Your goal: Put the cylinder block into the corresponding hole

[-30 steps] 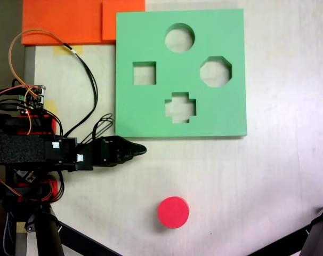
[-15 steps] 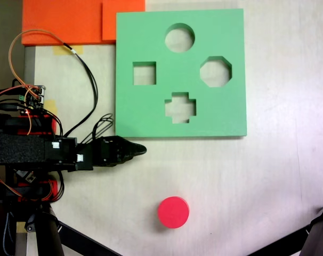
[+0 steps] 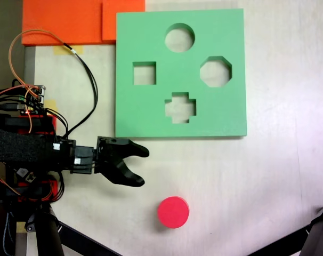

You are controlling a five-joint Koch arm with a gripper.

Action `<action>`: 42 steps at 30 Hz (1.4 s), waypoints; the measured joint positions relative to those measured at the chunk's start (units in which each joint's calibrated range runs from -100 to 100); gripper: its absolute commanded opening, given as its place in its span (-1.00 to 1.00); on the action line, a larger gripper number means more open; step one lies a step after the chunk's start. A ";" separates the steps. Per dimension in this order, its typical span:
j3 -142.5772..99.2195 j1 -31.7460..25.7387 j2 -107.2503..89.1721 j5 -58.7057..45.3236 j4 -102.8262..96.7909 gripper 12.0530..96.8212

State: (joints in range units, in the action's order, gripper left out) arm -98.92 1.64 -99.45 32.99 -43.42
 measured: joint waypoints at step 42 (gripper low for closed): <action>1.47 4.84 61.42 16.56 -49.83 0.98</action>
State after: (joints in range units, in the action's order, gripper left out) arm -97.45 6.47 -38.03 49.55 -93.25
